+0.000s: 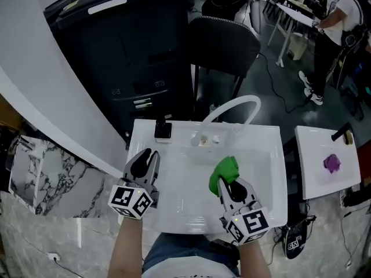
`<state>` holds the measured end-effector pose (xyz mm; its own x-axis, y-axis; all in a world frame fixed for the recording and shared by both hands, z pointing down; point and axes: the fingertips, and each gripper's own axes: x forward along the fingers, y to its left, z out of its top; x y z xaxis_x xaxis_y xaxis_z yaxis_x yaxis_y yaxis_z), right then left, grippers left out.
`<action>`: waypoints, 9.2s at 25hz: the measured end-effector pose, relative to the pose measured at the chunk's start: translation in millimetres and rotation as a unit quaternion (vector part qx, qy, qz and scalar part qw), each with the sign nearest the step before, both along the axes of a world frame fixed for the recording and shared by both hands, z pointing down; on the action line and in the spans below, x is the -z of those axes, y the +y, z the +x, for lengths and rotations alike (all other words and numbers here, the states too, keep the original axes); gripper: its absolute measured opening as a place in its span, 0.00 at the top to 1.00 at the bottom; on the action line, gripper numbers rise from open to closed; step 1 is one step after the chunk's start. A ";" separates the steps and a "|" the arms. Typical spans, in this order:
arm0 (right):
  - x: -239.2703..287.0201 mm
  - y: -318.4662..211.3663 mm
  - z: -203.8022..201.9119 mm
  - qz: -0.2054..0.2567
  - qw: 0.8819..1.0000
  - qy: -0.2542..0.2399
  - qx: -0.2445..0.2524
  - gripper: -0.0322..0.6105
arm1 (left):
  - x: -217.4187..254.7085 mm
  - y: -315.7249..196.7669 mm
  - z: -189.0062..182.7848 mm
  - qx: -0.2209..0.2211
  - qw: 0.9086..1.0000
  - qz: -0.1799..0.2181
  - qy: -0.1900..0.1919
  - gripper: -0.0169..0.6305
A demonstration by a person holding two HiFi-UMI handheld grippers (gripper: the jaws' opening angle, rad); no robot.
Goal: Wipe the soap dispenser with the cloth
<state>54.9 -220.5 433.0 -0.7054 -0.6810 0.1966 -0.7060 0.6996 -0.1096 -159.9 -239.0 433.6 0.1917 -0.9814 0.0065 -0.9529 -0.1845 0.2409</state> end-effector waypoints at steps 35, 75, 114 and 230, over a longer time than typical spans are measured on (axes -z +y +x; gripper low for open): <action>-76.1 -20.6 -20.1 -0.080 0.992 0.085 -0.044 0.87 | -83.4 -143.4 -25.8 -0.078 0.986 -0.017 -0.145 0.83; 14.3 25.4 -3.4 0.021 1.000 0.000 0.020 0.88 | -26.3 -0.3 22.6 0.018 0.916 -0.269 0.297 0.83; -21.9 38.2 -77.4 -0.011 0.977 0.205 0.059 0.88 | -35.1 7.4 16.0 0.047 0.883 -0.298 0.359 0.83; 67.7 52.9 -88.7 0.015 0.950 0.006 0.311 0.88 | 75.0 132.0 126.6 -0.339 0.711 0.303 -0.537 0.83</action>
